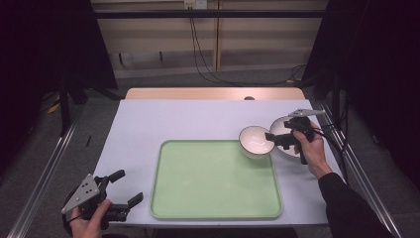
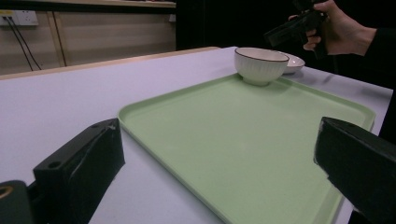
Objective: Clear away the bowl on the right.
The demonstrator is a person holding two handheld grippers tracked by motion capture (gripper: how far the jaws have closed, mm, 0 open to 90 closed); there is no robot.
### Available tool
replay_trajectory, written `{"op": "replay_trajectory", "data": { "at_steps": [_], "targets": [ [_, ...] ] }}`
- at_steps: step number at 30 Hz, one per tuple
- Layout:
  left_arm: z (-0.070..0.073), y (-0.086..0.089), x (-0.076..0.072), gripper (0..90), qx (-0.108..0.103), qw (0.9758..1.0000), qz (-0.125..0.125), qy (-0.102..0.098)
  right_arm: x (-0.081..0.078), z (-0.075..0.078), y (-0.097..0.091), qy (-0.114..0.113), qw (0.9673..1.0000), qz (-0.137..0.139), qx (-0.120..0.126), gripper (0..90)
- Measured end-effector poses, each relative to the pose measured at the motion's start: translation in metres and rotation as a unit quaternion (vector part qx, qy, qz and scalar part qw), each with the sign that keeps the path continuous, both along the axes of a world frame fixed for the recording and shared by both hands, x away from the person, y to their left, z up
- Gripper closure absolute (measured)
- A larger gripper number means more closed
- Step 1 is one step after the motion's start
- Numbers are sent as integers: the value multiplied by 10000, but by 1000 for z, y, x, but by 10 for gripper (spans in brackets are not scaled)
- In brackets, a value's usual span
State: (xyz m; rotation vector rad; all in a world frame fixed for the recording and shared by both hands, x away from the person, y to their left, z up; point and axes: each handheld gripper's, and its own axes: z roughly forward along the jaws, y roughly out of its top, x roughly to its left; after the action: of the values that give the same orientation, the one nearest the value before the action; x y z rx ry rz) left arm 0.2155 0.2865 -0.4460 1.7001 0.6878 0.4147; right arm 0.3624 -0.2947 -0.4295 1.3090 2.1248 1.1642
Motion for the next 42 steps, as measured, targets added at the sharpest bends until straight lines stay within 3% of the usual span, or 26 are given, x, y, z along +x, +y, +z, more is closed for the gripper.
{"op": "replay_trajectory", "data": {
  "at_steps": [6, 12, 14, 18, 23, 31, 38, 42],
  "targets": [
    [0, -1, 0, 15, -50, 10000, 13, 13, -13, 1, -7, -188, 9997, -148, -58, 26],
    [0, -1, 0, 15, -25, 10000, -18, -4, -25, 1, -12, -270, 9994, -206, 76, 26],
    [0, 0, 1, 15, 23, 10000, -64, -28, -30, 1, -12, -263, 9994, -205, 6, 25],
    [0, -1, 0, 16, -54, 10000, 13, -4, -39, 4, -17, -367, 9990, -254, 97, 23],
    [0, 0, 0, 16, -2, 10000, -14, -36, -51, 4, -23, -452, 9984, -324, 112, 25],
    [1, -1, -1, 16, -17, 10000, 8, -31, -68, 4, -32, -469, 9981, -369, 119, 25],
    [0, -1, 0, 15, -72, 10000, -19, -15, -87, 4, -36, -332, 9983, -375, 287, 16],
    [0, 0, 0, 15, -31, 10000, -29, -29, -97, 2, -39, -401, 9978, -432, 303, 18]
  ]
}}
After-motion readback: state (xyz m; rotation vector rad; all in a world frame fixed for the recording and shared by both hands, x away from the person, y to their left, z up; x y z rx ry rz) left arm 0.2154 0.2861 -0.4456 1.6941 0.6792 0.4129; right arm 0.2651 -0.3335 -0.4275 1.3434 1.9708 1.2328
